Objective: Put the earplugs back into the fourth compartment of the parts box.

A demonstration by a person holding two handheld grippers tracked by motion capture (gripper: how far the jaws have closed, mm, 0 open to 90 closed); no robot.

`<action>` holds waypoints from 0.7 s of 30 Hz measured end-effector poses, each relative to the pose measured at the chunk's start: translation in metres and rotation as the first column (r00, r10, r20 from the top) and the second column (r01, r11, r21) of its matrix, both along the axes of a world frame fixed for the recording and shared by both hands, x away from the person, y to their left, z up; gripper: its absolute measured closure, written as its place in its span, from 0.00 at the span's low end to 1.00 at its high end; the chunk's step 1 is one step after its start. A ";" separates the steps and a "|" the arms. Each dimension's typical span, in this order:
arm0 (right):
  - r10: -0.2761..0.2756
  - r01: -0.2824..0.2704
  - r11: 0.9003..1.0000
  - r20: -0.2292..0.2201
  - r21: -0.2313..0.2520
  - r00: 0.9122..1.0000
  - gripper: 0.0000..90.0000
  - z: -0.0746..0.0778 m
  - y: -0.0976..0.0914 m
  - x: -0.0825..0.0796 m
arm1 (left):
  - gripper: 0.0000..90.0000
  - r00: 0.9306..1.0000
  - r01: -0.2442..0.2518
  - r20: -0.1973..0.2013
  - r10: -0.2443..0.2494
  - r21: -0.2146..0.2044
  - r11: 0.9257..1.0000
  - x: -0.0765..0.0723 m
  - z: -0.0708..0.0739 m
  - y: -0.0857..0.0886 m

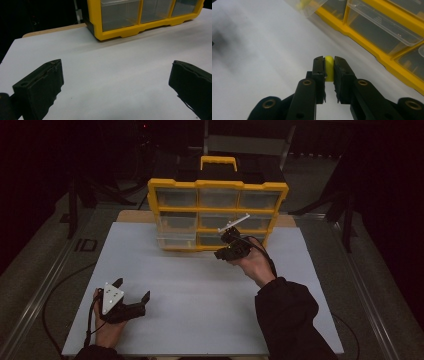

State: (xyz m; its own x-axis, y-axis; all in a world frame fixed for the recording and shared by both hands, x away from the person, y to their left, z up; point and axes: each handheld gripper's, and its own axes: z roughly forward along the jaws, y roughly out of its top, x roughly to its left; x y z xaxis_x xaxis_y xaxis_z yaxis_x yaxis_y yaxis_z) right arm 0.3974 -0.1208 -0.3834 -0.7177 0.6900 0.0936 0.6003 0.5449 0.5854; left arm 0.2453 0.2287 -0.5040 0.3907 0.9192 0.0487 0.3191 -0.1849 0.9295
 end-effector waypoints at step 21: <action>-0.010 0.010 1.000 -0.001 0.026 1.000 0.89 0.010 -0.002 0.006 | 0.01 1.000 -0.001 0.000 0.001 0.002 1.000 0.000 0.000 0.000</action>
